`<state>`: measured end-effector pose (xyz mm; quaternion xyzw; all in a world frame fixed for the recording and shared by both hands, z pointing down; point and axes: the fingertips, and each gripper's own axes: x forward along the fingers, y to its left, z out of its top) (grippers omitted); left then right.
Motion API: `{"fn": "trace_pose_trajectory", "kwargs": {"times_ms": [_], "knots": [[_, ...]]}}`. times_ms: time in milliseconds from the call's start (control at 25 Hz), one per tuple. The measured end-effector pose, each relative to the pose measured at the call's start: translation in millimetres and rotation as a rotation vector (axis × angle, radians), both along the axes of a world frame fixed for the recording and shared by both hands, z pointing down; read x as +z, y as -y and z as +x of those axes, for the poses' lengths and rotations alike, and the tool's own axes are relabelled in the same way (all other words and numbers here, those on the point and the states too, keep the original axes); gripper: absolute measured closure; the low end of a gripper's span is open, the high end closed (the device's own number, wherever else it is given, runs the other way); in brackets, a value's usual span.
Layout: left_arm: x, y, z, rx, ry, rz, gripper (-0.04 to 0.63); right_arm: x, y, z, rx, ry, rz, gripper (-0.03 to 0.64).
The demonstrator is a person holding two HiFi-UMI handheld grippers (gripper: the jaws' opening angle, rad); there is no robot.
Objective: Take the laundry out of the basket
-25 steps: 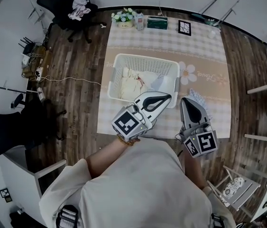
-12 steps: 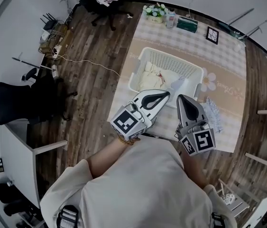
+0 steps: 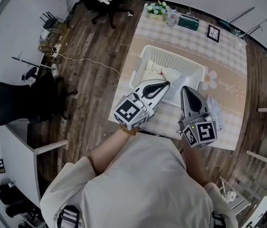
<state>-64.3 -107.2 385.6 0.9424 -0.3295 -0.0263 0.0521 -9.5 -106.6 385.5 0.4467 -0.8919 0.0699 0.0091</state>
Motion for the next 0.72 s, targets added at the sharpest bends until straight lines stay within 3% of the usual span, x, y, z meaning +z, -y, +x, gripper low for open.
{"fn": "trace_pose_trajectory", "kwargs": {"times_ms": [280, 520, 720], "knots": [[10.0, 59.2, 12.4, 0.014, 0.012, 0.014, 0.558, 4.0, 57.3, 23.9, 0.103, -0.044, 0.054, 0.606], [11.7, 105.0, 23.2, 0.032, 0.001, 0.008, 0.558, 13.5, 105.8, 25.3, 0.133, -0.112, 0.073, 0.606], [7.5, 119.7, 28.1, 0.035, 0.001, 0.015, 0.558, 2.9, 125.1, 23.6, 0.151, -0.112, 0.085, 0.606]]}}
